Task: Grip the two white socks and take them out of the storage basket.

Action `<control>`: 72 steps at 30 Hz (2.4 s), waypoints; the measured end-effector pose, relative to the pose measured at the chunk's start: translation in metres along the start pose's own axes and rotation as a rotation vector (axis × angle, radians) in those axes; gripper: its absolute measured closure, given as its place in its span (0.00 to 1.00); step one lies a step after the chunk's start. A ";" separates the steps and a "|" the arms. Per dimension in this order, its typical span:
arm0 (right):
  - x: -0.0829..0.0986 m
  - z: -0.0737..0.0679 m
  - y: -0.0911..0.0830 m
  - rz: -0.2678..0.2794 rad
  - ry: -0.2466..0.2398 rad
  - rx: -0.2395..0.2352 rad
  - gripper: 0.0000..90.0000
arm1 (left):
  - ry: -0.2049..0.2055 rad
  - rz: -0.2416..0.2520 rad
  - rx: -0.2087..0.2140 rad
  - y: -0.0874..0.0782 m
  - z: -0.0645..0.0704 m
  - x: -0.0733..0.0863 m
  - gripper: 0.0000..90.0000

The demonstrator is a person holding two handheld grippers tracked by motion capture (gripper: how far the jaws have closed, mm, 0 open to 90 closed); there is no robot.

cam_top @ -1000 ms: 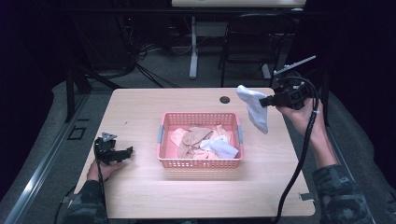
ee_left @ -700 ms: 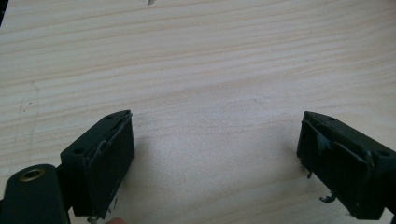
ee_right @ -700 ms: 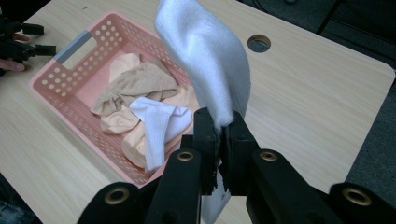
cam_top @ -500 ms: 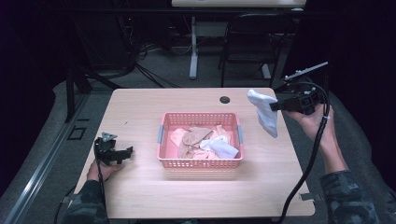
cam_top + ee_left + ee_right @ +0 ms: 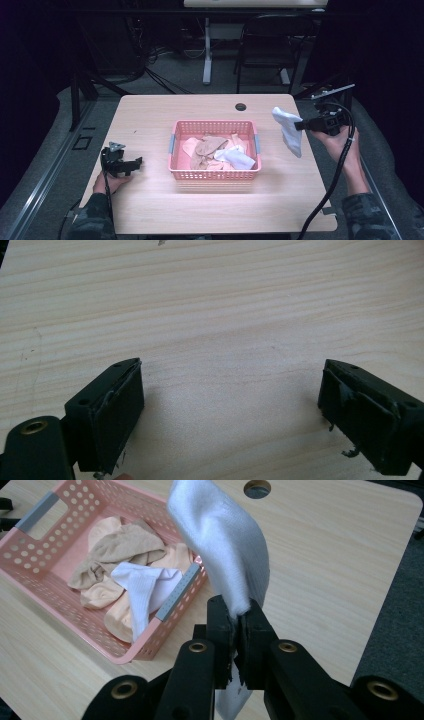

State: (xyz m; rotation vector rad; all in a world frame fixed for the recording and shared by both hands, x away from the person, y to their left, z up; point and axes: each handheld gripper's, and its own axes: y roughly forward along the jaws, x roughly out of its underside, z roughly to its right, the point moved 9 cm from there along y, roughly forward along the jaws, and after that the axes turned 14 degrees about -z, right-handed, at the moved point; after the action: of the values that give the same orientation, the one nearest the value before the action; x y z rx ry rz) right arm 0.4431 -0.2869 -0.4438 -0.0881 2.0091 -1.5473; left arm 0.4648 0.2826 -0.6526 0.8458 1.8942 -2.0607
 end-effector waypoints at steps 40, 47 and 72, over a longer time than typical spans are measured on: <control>0.056 0.041 0.107 -0.207 0.172 -0.075 0.93 | 0.007 0.001 0.002 0.000 0.000 0.000 0.12; 0.064 0.045 0.120 -0.264 0.181 -0.077 0.92 | 0.008 0.001 0.003 0.000 0.000 0.000 0.12; 0.061 0.043 0.109 -0.258 0.170 -0.046 0.34 | 0.008 0.001 0.002 0.000 0.000 0.000 0.12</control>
State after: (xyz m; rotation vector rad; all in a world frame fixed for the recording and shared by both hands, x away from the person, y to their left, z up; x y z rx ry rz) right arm 0.4460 -0.3130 -0.5734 -0.2509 2.2382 -1.7156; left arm 0.4652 0.2822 -0.6526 0.8565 1.8956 -2.0625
